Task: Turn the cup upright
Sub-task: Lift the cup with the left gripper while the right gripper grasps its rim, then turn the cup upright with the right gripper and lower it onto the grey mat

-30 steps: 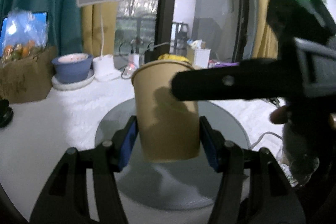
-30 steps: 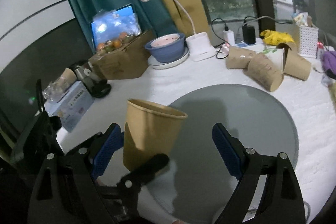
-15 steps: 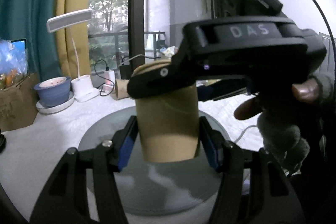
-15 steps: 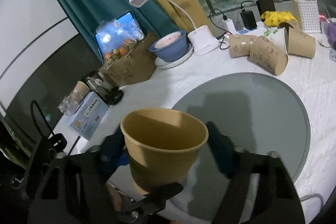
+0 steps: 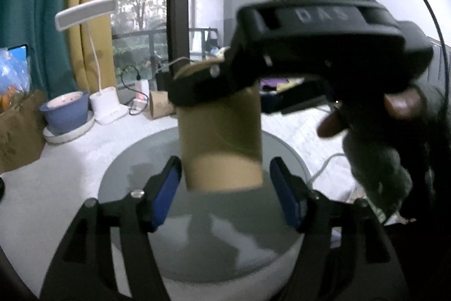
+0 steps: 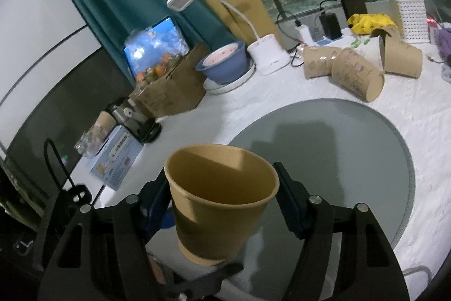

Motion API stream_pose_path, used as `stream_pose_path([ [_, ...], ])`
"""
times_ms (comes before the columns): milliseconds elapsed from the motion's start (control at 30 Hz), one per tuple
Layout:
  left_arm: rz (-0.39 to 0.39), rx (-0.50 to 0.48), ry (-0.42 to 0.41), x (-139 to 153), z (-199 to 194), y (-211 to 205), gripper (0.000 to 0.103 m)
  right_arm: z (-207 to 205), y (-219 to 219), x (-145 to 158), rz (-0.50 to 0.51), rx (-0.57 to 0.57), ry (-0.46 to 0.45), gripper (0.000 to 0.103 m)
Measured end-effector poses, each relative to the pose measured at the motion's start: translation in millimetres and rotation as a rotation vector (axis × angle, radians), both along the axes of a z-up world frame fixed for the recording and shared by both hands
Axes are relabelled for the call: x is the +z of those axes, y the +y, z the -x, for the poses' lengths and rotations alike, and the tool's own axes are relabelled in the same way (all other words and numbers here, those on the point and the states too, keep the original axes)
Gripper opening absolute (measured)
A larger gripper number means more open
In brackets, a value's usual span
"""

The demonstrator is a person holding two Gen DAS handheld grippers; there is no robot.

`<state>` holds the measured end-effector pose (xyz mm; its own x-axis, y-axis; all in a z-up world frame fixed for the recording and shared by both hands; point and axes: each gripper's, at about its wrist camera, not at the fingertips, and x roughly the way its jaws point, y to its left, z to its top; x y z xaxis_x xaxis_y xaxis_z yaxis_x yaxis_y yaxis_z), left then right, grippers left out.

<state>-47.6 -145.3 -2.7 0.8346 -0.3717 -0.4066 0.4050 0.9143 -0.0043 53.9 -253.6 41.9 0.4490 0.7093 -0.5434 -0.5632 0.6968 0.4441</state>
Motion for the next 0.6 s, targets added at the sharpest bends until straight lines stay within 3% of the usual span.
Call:
stream_pose_path([
  [267,0.043,0.064,0.088,-8.7,-2.0,23.2,0.068,-13.1,-2.5,8.4,0.094,-0.103,-0.133,0.071],
  [433,0.170,0.149,0.201,-14.2,-14.9,59.0,0.068,-19.9,2.3,-1.8,0.188,-0.163,-0.255,0.071],
  [600,0.236,0.259,0.229,-11.8,-21.1,82.8,0.068,-23.0,10.9,-18.6,0.269,-0.188,-0.332,0.071],
])
